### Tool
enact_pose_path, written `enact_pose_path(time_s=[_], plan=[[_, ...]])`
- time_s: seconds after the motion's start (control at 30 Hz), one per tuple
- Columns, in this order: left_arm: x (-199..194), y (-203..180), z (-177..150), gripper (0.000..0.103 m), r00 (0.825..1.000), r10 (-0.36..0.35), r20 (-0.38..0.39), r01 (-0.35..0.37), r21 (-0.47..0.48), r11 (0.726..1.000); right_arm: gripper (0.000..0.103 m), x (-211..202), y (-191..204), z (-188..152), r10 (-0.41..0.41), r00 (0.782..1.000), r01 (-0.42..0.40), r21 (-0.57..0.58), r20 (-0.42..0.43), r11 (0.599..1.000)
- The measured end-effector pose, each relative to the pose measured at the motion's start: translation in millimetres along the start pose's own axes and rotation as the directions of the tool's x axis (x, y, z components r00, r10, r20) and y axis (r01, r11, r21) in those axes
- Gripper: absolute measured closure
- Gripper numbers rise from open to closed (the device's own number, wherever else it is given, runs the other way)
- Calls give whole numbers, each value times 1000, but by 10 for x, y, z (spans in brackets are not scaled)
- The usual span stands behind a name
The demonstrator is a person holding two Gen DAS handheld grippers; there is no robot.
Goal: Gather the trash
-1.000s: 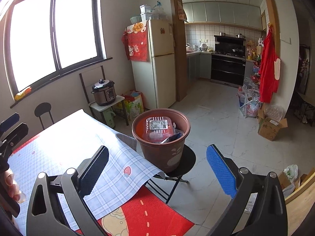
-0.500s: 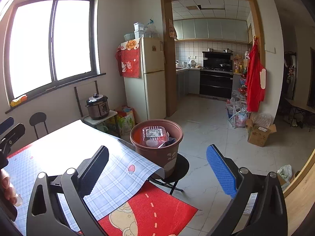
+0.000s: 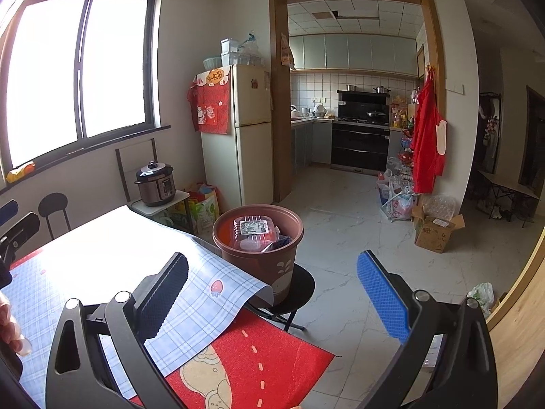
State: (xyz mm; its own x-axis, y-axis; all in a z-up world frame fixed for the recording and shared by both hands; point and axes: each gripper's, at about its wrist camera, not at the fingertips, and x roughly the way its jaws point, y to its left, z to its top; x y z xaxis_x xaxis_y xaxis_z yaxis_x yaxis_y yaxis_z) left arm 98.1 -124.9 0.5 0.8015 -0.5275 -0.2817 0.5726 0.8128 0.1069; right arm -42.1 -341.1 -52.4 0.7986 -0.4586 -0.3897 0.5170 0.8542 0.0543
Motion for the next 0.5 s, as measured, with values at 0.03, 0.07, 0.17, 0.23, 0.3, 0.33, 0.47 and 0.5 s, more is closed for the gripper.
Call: enact_pose_path(time_s=[0.03,0.07,0.17,0.23,0.3,0.33,0.47,0.5], plan=[[3,-20,-6,6,1000,6,-1,-6,7,1000,6,-4,0,1,-1,1000,1,-1,1,1000],[6,-36,-8,6,1000,8,-2,-8,11,1000,6,-2,0,10,-2,1000,2,-2,1,1000],[0,-72,-16,6,1000,3,-1,-3,18,1000,6,1,-4,8,-3,1000,3,0,-3,1000],[-3,-70,-16,6,1000,-6,-1,6,11,1000,6,-9,-2,9,-3,1000,3,-2,-3,1000],[-3,-61,-20,6,1000,-12,-2,12,2,1000,6,-24,-4,3,-3,1000,3,-2,-3,1000],[-2,-58,-24,6,1000,-12,-3,12,0,1000,6,-23,-4,4,-3,1000,3,-1,-3,1000],[-14,-27,-23,6,1000,-18,-4,18,-15,1000,6,-27,-6,5,-2,1000,2,-3,-3,1000],[-16,-23,-21,6,1000,-22,-4,22,-20,1000,6,-26,-6,5,-2,1000,2,-2,-3,1000]])
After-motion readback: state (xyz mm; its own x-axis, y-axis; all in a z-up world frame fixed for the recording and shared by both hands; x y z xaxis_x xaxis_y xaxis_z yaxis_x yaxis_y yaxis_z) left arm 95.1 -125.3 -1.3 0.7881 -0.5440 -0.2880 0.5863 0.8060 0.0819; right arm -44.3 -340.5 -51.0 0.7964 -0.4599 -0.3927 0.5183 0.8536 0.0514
